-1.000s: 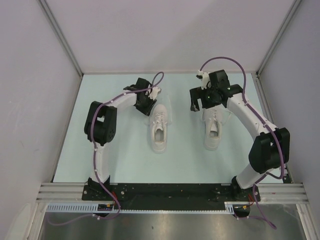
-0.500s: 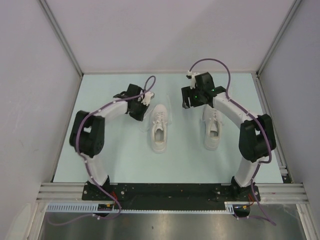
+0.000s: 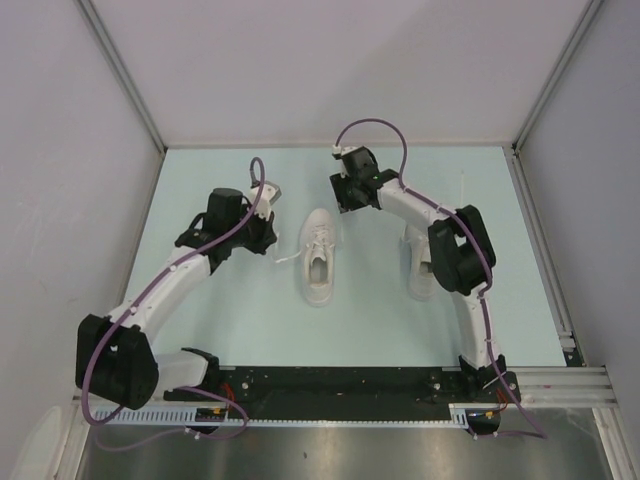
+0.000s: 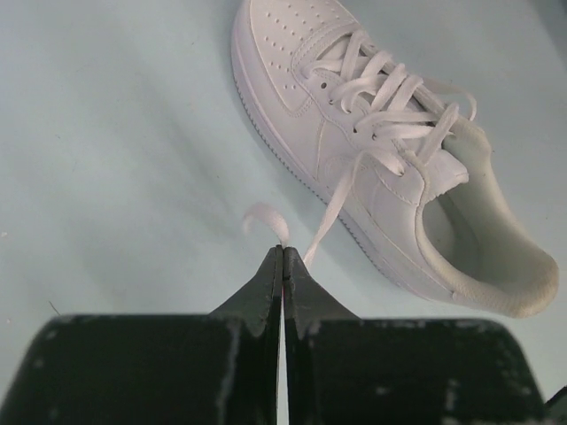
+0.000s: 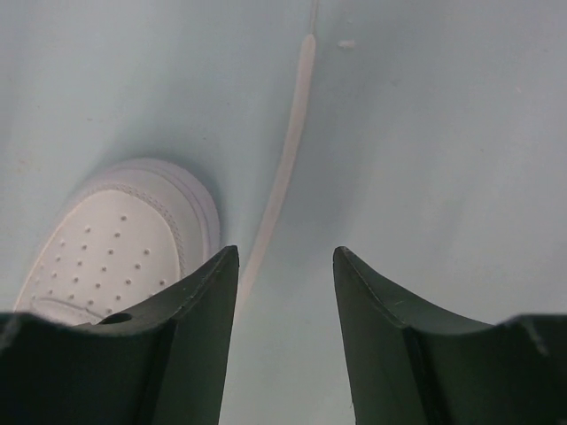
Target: Tie the shoes
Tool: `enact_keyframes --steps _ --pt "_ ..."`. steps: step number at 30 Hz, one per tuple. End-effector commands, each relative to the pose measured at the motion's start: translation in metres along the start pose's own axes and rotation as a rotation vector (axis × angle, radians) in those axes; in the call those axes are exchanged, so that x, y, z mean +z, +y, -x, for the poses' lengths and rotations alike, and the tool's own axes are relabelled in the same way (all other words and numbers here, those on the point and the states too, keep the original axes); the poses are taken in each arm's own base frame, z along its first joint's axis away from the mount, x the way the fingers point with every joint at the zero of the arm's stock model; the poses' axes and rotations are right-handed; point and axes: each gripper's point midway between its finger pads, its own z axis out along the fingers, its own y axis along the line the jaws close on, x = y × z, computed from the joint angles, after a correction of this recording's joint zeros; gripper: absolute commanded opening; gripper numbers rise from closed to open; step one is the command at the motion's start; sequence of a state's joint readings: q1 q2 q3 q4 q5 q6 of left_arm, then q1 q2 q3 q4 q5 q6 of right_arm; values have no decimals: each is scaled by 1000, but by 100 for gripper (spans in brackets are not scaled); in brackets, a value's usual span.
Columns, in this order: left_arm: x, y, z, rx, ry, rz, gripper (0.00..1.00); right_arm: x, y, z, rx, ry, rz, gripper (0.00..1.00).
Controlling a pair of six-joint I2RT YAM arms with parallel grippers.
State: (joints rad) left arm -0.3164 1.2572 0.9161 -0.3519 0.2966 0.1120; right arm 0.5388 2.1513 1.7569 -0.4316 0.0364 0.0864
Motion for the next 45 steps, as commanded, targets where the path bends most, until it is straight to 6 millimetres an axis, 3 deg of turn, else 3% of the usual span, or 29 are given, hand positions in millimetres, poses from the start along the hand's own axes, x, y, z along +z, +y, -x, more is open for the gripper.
enact_keyframes --steps 1,3,11,14,18,20,23,24,25,27,28,31,33,34,35,36,38,39,41,45 --pt "-10 -5 16 -9 -79 -11 0 16 10 17 5 -43 -26 49" --pt "-13 -6 16 -7 -88 -15 0 21 15 18 -2 -46 -24 48" --pt "-11 -5 16 -9 -89 -22 0 51 18 -8 -37 11 -49 44" --pt "-13 -4 20 -2 -101 -17 0 55 17 -15 -43 27 -45 33" --pt "-19 0 24 -4 -111 9 0 52 19 -27 -48 66 -8 0" --pt "-24 0 27 12 -127 9 0 45 14 -33 -35 82 -4 0" --pt "-32 1 32 52 -146 17 0 6 12 -3 -38 -3 36 0" --pt "-33 2 31 61 -148 15 0 -1 8 -10 -55 -11 35 0" --pt "-35 3 33 80 -158 22 0 -34 12 16 -59 -96 72 0" --pt "-43 2 36 95 -189 27 0 -57 10 15 -53 -125 133 0" --pt "-47 -2 39 105 -211 10 0 -87 10 32 -49 -187 154 0" --pt "-62 -16 42 136 -281 -37 0 -130 15 40 -35 -231 283 0" --pt "-65 -25 34 151 -305 -70 0 -152 25 42 -41 -239 377 0" --pt "-77 -35 40 186 -361 -103 0 -162 30 45 -52 -254 408 0" --pt "-82 -39 39 206 -388 -111 0 -182 39 53 -71 -293 455 0" --pt "-82 -42 32 214 -396 -120 0 -191 47 57 -88 -314 481 0" --pt "-100 -52 36 253 -469 -132 0 -216 66 68 -150 -379 529 0" --pt "-102 -55 32 271 -474 -142 0 -222 84 67 -177 -386 560 0" --pt "-117 -70 25 322 -497 -192 0 -230 99 73 -243 -413 570 0" --pt "-126 -89 2 447 -521 -262 0 -216 142 61 -289 -337 648 0"
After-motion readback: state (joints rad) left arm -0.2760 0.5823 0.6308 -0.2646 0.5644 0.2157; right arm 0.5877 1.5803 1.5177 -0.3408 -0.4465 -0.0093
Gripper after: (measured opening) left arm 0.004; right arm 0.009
